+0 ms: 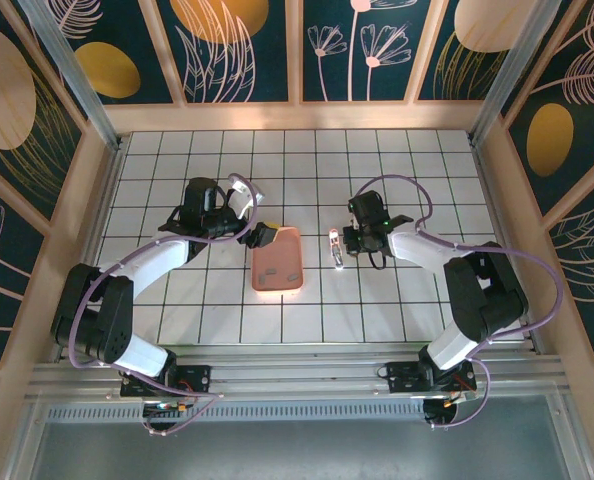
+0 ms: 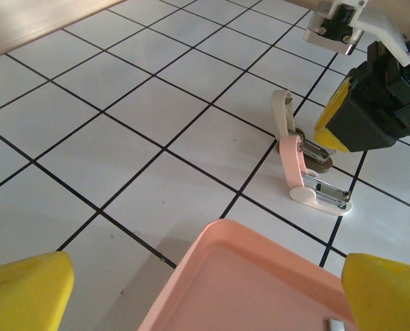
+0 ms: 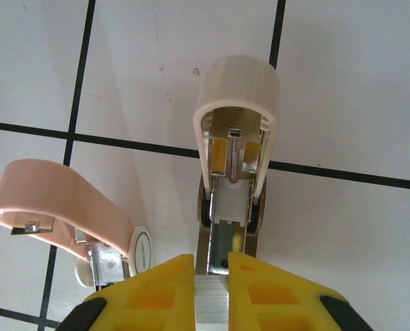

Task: Load the staples into the stapler

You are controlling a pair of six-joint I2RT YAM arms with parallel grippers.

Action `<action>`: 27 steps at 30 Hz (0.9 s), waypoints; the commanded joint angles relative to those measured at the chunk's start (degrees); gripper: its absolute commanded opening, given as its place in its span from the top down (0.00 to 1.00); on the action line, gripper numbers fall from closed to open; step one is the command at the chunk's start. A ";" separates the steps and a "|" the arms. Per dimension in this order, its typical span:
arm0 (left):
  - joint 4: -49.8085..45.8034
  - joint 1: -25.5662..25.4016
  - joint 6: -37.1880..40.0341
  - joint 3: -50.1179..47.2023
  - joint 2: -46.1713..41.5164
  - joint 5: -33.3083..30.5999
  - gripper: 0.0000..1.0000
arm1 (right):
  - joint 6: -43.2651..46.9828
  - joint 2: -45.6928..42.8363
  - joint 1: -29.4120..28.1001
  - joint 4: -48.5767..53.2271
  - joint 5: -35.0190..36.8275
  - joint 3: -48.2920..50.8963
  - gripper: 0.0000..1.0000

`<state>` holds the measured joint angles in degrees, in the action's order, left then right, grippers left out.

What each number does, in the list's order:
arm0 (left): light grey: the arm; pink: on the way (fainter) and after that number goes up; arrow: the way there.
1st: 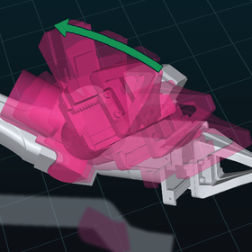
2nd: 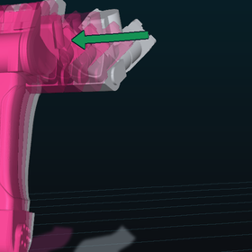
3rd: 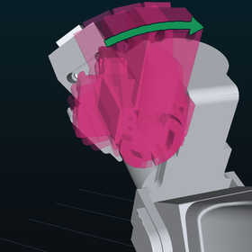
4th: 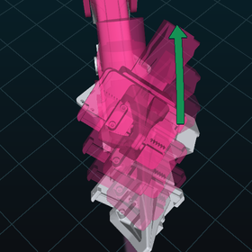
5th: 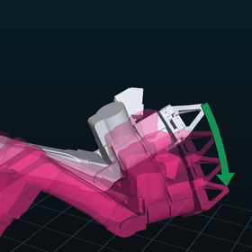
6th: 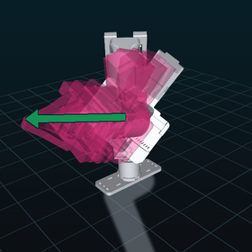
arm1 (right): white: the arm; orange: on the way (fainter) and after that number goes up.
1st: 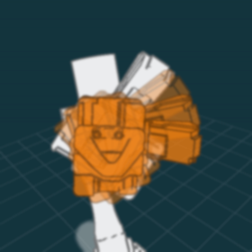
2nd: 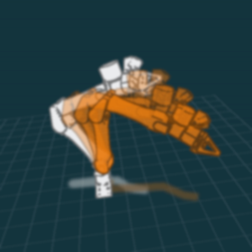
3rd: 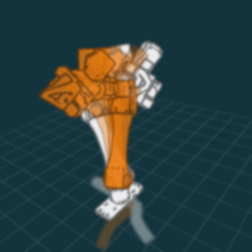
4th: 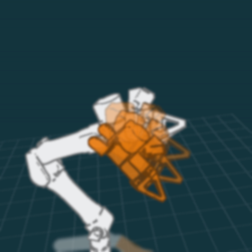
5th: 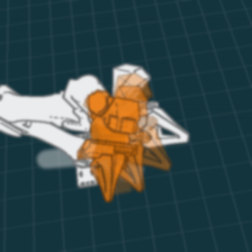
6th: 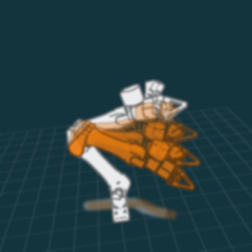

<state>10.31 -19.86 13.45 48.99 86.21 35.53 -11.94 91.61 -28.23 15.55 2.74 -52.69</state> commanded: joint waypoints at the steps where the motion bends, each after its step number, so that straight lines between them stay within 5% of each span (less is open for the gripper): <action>1: 1.30 -0.28 1.08 1.25 0.57 0.84 0.01 | -1.21 0.44 -0.55 -0.40 0.39 0.33 0.85; 27: 1.60 -0.27 0.72 1.02 0.36 1.17 0.01 | -3.00 2.07 -0.51 -2.18 2.27 0.62 0.85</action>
<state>10.33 -19.86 13.47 48.99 86.21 35.55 -13.96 92.86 -28.25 14.90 4.47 -52.69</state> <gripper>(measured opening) 0.988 0.148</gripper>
